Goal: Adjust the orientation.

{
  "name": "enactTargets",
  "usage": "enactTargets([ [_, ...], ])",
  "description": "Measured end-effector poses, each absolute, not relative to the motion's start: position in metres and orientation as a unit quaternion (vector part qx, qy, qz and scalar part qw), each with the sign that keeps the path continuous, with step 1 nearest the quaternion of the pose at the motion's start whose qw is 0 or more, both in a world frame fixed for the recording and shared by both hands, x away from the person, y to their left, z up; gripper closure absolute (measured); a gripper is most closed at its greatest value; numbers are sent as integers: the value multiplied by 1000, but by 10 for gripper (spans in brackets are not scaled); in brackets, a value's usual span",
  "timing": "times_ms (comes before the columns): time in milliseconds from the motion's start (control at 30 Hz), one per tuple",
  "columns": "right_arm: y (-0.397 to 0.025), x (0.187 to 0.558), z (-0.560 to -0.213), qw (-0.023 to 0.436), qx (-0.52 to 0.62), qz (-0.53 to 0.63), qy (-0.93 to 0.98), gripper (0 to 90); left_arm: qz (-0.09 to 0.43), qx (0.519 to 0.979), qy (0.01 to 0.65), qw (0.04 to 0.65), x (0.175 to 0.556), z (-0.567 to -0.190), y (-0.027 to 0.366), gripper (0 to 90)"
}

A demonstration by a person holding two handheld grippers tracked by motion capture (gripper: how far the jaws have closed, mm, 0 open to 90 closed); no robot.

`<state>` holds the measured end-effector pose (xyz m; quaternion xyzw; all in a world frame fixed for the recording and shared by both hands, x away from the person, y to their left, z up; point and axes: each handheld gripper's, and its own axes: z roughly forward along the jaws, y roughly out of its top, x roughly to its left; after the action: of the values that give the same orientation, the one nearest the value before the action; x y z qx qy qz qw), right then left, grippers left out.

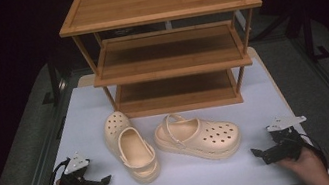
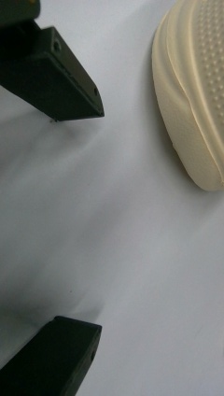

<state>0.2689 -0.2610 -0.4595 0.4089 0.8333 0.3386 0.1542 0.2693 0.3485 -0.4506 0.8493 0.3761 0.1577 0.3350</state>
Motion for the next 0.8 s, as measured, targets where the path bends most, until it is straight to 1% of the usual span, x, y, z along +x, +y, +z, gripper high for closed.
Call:
enactTargets([
  [500, -261, 269, -459, 154, 409, 339, 833, 0, 151, 848, 380, 338, 270, -449, 349, 0],
  [600, -261, 269, -460, 154, 409, 339, 833, 0, 160, 840, 375, 357, 270, -440, 352, 145],
  [667, -261, 269, -460, 154, 409, 339, 833, 0, 161, 833, 381, 367, 273, -434, 353, 166],
  [700, -261, 269, -460, 154, 409, 339, 833, 0, 161, 833, 381, 367, 273, -434, 353, 202],
  [767, -261, 269, -460, 154, 409, 339, 833, 0, 166, 828, 382, 375, 274, -430, 355, 306],
  [800, -261, 269, -460, 153, 409, 339, 833, 0, 165, 827, 384, 377, 276, -427, 356, 306],
])
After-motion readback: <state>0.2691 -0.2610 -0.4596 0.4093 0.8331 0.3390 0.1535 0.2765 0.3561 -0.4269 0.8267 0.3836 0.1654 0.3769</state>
